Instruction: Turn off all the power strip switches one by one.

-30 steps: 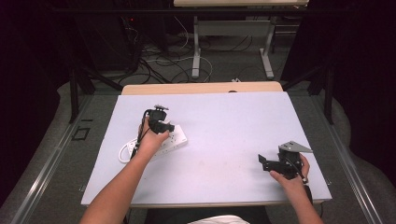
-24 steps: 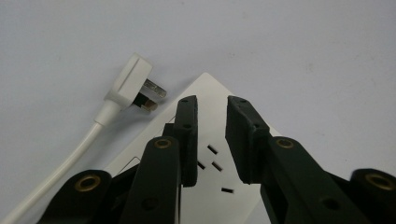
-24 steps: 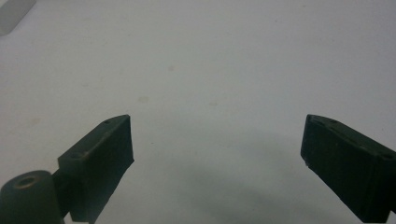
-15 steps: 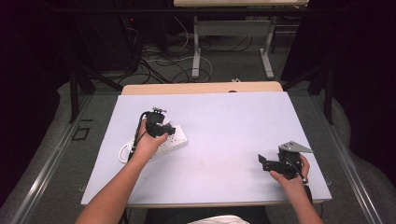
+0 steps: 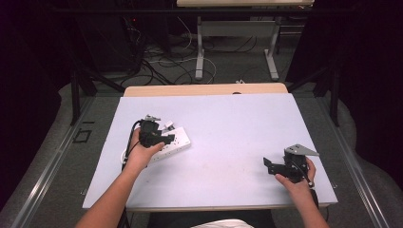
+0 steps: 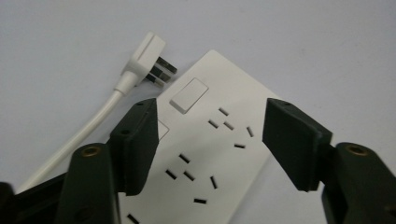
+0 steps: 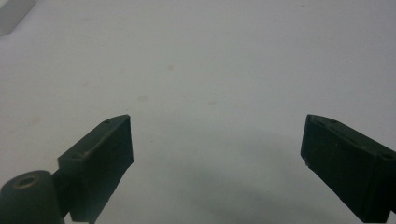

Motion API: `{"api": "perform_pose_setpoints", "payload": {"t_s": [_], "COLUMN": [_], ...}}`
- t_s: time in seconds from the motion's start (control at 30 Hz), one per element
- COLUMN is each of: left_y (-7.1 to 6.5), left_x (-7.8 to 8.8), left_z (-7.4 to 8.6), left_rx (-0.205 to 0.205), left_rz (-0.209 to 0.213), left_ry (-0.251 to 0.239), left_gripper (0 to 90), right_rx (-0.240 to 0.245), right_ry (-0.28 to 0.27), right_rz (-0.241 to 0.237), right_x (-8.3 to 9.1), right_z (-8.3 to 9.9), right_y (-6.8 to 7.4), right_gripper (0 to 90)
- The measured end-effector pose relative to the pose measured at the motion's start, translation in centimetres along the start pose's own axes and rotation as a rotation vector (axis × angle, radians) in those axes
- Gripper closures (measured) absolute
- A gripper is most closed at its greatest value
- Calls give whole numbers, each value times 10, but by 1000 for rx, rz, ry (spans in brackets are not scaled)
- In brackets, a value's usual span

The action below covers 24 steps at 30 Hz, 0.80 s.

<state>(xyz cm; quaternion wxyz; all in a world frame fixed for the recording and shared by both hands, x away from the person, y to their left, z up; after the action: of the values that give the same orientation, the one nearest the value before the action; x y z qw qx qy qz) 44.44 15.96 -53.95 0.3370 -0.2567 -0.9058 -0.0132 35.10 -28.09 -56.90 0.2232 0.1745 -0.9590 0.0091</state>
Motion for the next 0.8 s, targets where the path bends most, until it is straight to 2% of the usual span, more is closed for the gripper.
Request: {"api": "perform_pose_setpoints", "payload": {"t_s": [0.13, 0.2, 0.33, 0.5, 0.6, 0.7, 0.8], "left_y": [7, 10, 16, 23, 25, 27, 29], "left_x": [8, 13, 22, 32, 39, 46, 53], "left_z": [5, 8, 15, 23, 26, 29, 32], "left_rx": [-9, -27, 6, 28, 42, 50, 75], "left_rz": [-9, -16, -11, -15, -33, -27, -27], "left_ry": [-33, -37, -56, -81, -93, -121, -150], "left_gripper": [297, 286, 278, 295, 264, 250, 187], "right_rx": [9, 4, 6, 3, 4, 3, -2], "right_ry": [-3, 0, -2, -3, -3, -3, -5], "right_rz": [0, 1, 0, 0, 2, 0, 2], "right_x": [-1, -1, -1, 0, 0, 0, 0], "right_z": [0, -1, 0, 0, 0, 0, -1], "right_y": [0, 1, 2, 1, 1, 1, 1], "right_gripper": [87, 87, 87, 87, 87, 87, 87]}}
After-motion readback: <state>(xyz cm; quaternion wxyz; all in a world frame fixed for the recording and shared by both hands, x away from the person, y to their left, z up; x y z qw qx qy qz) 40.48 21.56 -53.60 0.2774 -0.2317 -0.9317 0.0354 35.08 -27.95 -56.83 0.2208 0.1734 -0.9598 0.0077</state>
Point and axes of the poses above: each handheld gripper's, and its own axes: x roughly backward along the jaws, z roughly out of its underside, y roughly to its left, the point moved 4 cm from there along -x, roughly forward along the jaws, and after that the axes turned 8 degrees about -y, right-handed, at the moved point
